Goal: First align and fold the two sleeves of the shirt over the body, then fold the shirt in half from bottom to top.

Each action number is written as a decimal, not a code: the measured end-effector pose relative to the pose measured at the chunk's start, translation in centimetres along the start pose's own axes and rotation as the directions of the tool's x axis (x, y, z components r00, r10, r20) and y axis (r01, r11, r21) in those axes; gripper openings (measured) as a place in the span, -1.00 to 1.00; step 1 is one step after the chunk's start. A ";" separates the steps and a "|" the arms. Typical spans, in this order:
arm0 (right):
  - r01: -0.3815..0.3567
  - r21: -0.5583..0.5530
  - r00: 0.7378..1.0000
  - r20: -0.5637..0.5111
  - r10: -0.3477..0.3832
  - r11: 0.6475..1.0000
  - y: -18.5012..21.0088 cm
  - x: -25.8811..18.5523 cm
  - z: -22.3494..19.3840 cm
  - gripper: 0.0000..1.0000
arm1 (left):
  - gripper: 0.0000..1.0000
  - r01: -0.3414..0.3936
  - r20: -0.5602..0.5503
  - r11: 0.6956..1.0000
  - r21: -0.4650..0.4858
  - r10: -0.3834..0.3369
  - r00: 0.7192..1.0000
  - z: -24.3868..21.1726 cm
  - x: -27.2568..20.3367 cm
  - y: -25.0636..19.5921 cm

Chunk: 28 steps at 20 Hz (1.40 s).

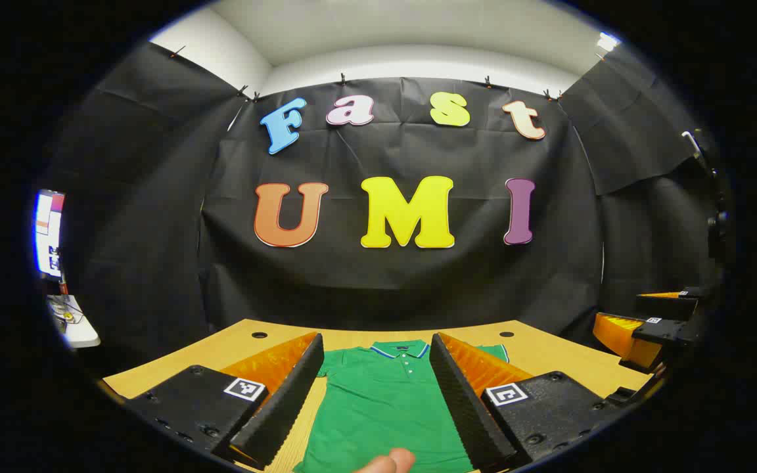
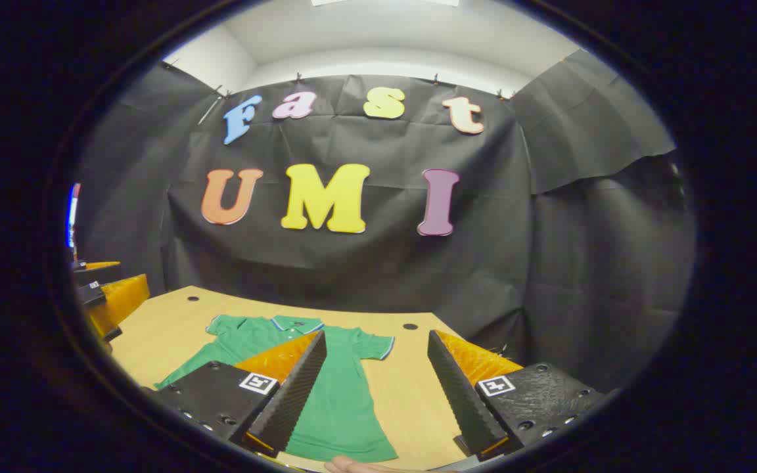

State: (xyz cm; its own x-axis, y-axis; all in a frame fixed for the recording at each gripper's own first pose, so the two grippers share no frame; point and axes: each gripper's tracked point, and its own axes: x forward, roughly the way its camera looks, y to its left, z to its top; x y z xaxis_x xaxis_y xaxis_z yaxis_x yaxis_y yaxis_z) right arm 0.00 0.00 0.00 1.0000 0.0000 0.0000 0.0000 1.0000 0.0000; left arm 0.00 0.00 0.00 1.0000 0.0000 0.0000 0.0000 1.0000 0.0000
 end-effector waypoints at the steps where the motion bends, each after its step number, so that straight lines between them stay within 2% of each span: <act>1: 0.008 -0.004 1.000 0.011 -0.008 1.000 -0.1 0.0 0.0 0.93 | 1.00 -0.002 0.008 1.000 0.007 0.002 1.000 0.1 0.0 0.0; 6: 0.030 -0.058 0.998 0.053 -0.027 0.998 -0.5 0.2 0.2 0.89 | 1.00 0.020 -0.006 1.000 0.012 -0.019 1.000 -1.2 0.8 -1.3; 7: 0.032 -0.064 0.998 0.057 -0.029 0.997 -0.5 0.2 0.4 0.94 | 1.00 0.025 -0.008 1.000 0.013 -0.025 1.000 -1.3 1.0 -1.5; 9: 0.028 -0.062 0.998 0.061 -0.025 0.998 -0.7 0.3 0.5 0.93 | 1.00 0.032 -0.013 0.999 0.007 -0.032 0.999 -1.8 1.5 -1.6; 14: 0.032 -0.094 0.998 0.056 -0.026 0.995 -1.0 1.3 0.1 0.89 | 1.00 0.018 -0.066 1.000 -0.023 -0.019 0.998 -3.5 2.3 -1.2; 17: 0.020 -0.088 0.999 0.031 -0.017 0.996 -1.0 3.3 -0.2 0.89 | 1.00 0.021 -0.068 1.000 -0.008 -0.021 0.997 -4.0 2.7 -1.4; 22: -0.034 -0.049 0.998 -0.058 0.031 0.998 -1.3 11.9 -0.9 0.89 | 1.00 0.004 -0.068 1.000 0.029 -0.002 0.998 -4.5 3.2 -1.0; 23: -0.037 -0.034 0.996 -0.082 0.035 0.999 -1.5 14.3 -1.1 0.89 | 0.89 0.000 -0.065 0.999 0.035 0.002 0.998 -4.6 3.2 -1.0; 24: -0.035 -0.021 0.993 -0.112 0.032 0.999 -1.8 16.7 -1.9 0.94 | 1.00 -0.004 -0.061 0.999 0.037 0.006 0.998 -4.5 3.4 -0.8; 26: -0.025 -0.019 0.982 -0.187 0.021 0.999 -2.2 21.4 -3.8 0.89 | 1.00 -0.008 -0.066 0.999 0.035 0.010 0.998 -5.0 3.6 -0.7; 28: -0.034 -0.010 0.960 -0.278 0.030 0.999 -1.9 25.8 -6.9 0.89 | 1.00 -0.006 -0.084 0.999 0.042 0.010 0.996 -5.8 3.9 -0.7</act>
State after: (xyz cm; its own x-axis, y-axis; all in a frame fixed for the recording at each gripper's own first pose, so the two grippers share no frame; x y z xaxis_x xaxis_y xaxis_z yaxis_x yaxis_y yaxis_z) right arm 25.82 -1.89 -6.91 0.9602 0.0296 -0.2778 -0.0337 0.9994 -0.0100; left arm 3.86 -0.72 -5.76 0.9964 0.0099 -0.0845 -0.0064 0.9991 0.0418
